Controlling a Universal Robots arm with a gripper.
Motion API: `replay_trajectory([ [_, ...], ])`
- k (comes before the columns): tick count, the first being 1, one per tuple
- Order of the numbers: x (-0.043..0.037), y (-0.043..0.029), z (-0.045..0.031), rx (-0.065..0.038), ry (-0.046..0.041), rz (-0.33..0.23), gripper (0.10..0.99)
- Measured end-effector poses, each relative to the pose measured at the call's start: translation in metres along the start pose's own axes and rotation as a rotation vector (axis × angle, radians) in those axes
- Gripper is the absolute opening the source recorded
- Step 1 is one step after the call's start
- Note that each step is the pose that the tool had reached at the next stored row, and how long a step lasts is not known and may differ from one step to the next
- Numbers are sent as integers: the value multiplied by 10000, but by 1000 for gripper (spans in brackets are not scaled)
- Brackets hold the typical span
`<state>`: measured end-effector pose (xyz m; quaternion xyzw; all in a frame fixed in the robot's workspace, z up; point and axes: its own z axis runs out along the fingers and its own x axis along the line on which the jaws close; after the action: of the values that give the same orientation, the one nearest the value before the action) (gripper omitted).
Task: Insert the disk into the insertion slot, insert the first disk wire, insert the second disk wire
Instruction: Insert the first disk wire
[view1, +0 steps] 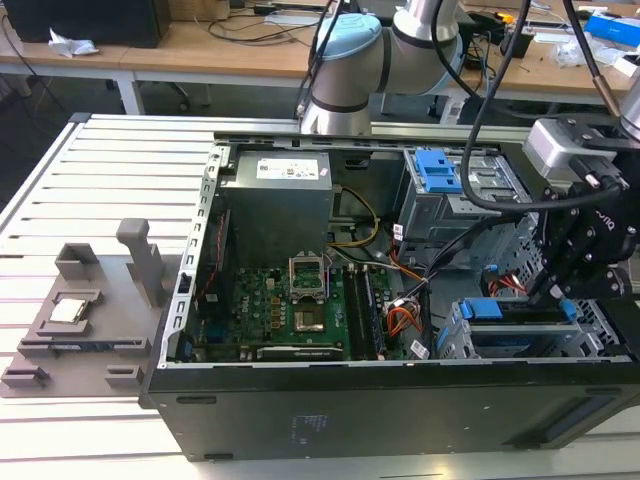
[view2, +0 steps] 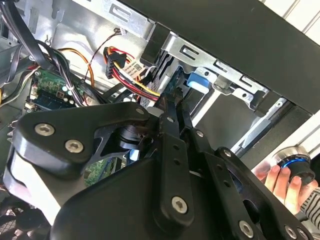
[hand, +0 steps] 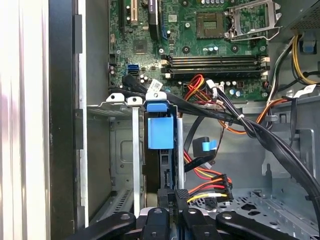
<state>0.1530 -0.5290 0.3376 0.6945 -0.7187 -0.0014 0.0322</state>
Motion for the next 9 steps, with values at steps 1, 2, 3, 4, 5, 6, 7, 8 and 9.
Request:
replay_trajectory([
  [1,2,-1,11,0,-3,0,169],
  [2,3,-1,16,0,2,0,169],
  [3,4,-1,21,0,6,0,169],
  [4,4,-1,23,0,5,1,169],
  [5,5,-1,25,0,0,1,169],
  [6,5,-1,26,-1,-2,0,169],
  [7,6,-1,29,-3,-8,1,169],
  [8,7,-1,31,-2,-13,1,176],
  [9,7,-1,30,-1,-11,1,239],
])
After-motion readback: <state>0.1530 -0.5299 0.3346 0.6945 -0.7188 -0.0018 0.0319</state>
